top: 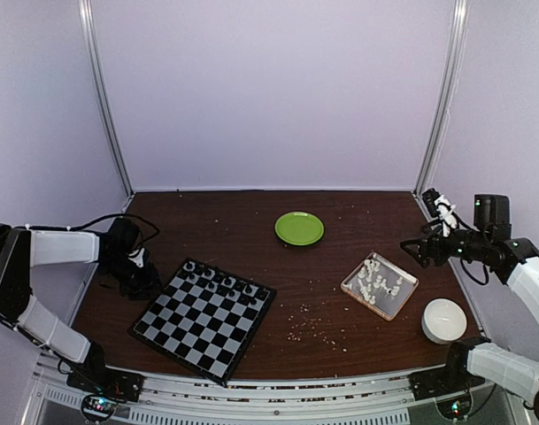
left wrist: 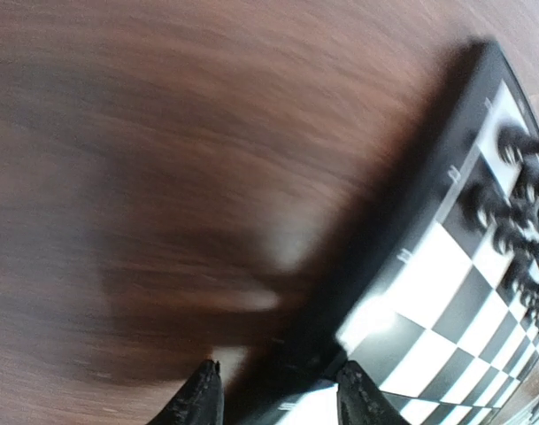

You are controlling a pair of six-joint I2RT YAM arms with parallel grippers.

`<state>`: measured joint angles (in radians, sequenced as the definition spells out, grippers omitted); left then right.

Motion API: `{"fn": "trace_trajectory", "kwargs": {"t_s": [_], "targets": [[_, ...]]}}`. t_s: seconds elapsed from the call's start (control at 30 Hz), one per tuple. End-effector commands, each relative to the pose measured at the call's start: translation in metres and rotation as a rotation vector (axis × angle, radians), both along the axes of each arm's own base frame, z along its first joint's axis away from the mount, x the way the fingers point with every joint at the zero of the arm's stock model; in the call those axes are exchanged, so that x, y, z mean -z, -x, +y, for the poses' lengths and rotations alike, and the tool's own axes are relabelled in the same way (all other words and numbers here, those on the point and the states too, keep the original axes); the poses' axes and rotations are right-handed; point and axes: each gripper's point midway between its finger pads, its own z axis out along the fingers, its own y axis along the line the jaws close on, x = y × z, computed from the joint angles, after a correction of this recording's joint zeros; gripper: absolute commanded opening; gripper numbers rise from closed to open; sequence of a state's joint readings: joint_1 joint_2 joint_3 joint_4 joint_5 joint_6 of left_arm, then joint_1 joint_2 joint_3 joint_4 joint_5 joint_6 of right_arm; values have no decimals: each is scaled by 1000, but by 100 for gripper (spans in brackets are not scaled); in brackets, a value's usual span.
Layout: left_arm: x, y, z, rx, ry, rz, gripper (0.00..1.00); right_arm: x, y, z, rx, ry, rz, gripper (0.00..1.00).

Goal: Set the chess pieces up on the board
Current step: Move the chessboard to the center of the board.

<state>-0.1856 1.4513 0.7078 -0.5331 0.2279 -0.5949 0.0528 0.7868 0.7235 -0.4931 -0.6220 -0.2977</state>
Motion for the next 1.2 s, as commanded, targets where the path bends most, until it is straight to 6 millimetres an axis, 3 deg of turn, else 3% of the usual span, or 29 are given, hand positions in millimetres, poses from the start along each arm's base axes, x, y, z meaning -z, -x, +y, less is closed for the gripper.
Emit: {"fn": "trace_trajectory", "kwargs": {"t_s": [0.0,0.13,0.3,0.47,0.57,0.7,0.77,1.0,1.17], "targets": [[2,6,-17,8,3,-8,45,7,19,37,-174,121,11,85],[-1,9,-23,12,-21,-29,46,24,39,75,-346,261,-2,83],[-13,14,-13,-13,-54,-70,49,41,68,120,-549,325,30,79],[-16,21,-11,-29,-39,-83,56,45,96,164,-727,387,7,77],[-17,22,-18,-19,5,-95,66,46,111,194,-820,410,-18,76],[-26,24,-13,-43,-10,-115,67,51,140,249,-953,433,3,73],[-28,26,-10,-43,-23,-117,67,50,151,273,-991,441,-20,72],[-21,39,-3,-47,-46,-95,66,49,161,364,-984,409,-78,70],[-14,43,-9,-46,0,-94,67,69,177,391,-989,472,-113,80]]}}
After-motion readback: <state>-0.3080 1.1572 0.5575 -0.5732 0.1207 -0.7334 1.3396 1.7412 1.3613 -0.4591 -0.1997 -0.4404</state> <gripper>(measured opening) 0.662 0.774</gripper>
